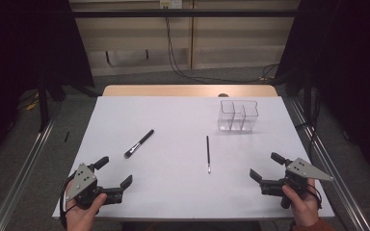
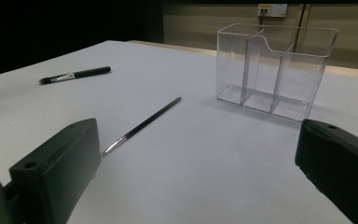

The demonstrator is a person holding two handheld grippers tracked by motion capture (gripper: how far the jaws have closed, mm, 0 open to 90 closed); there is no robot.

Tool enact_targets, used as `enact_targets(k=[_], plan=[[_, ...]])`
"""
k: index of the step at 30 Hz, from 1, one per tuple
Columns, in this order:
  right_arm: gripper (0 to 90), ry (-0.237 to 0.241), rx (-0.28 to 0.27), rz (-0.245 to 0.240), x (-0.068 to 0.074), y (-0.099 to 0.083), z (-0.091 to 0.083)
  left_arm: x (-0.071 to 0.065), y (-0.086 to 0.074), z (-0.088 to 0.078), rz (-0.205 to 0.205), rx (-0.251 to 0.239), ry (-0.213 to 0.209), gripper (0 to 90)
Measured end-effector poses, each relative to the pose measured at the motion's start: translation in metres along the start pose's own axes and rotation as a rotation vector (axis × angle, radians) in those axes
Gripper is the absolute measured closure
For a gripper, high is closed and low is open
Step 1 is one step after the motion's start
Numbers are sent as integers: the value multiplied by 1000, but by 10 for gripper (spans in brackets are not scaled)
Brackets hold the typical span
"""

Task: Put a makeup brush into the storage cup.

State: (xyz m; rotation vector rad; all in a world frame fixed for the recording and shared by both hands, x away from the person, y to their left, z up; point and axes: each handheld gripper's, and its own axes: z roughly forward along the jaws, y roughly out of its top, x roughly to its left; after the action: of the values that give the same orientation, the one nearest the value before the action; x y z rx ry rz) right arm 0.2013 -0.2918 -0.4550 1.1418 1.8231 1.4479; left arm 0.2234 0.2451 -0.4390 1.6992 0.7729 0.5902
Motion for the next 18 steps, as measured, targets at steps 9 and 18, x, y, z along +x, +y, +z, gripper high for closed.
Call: enact_targets(k=[9, 18], plan=[[0, -6, 2, 4, -1, -1, -1, 3, 1, 1, -7, 6, -5, 16], [0, 1, 7, 3, 0, -1, 0, 3, 1, -1, -18, 14, -3, 24]])
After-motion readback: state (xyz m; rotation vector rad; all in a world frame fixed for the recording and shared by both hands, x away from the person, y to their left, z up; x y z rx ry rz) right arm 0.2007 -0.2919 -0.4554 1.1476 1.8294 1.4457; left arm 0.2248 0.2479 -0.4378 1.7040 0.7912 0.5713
